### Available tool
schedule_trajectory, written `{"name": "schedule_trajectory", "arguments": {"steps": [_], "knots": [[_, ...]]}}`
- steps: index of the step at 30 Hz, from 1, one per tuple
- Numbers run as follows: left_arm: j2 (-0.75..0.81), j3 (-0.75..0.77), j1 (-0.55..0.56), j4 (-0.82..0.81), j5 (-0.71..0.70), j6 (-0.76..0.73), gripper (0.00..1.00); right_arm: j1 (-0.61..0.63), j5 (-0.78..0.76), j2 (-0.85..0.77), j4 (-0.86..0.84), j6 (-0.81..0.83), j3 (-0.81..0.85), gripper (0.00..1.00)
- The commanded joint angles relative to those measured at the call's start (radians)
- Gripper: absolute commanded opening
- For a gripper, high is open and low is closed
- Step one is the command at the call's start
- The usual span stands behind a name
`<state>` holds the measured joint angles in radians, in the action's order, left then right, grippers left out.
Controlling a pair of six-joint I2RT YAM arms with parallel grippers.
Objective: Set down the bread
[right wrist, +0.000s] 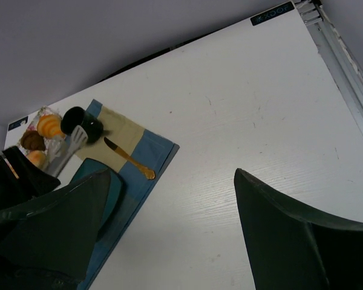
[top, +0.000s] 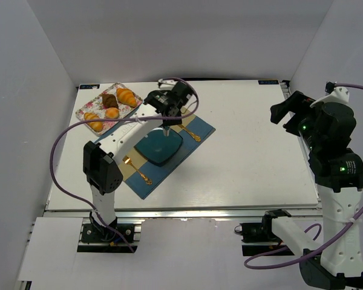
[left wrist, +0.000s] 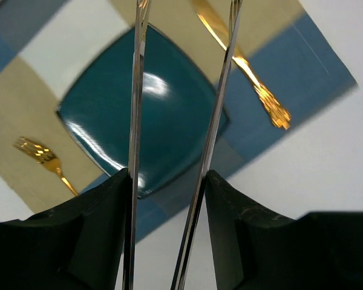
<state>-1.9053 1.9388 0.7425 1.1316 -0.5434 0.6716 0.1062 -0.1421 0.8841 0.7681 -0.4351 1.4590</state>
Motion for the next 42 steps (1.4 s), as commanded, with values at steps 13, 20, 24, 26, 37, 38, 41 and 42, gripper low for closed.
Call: {"name": "schedule_trajectory", "arguments": {"steps": [13, 20, 24, 26, 37, 38, 41, 42], "knots": [[0.115, 0.003, -0.293, 0.054, -0.116, 0.233, 0.61, 0.001, 0.282, 0.064, -0.107, -0.143, 0.003, 0.89], [-0.014, 0.179, -0.419, 0.063, -0.054, 0.206, 0.61, 0.019, 0.248, 0.115, -0.131, -0.106, -0.015, 0.89], [-0.101, 0.229, -0.480, 0.019, 0.029, 0.198, 0.61, 0.030, 0.249, 0.142, -0.128, -0.105, -0.005, 0.89], [-0.126, 0.224, -0.494, -0.009, 0.075, 0.195, 0.61, 0.030, 0.253, 0.157, -0.128, -0.109, 0.007, 0.89], [-0.328, 0.304, -0.519, -0.131, 0.235, 0.210, 0.60, 0.032, 0.148, 0.250, -0.125, -0.037, 0.069, 0.89], [-0.342, 0.308, -0.519, -0.138, 0.238, 0.212, 0.60, 0.030, 0.147, 0.253, -0.127, -0.036, 0.066, 0.89], [-0.350, 0.292, -0.522, -0.151, 0.244, 0.217, 0.60, 0.030, 0.147, 0.259, -0.127, -0.031, 0.060, 0.89], [-0.350, 0.284, -0.523, -0.158, 0.244, 0.218, 0.60, 0.030, 0.147, 0.260, -0.128, -0.030, 0.057, 0.89]]}}
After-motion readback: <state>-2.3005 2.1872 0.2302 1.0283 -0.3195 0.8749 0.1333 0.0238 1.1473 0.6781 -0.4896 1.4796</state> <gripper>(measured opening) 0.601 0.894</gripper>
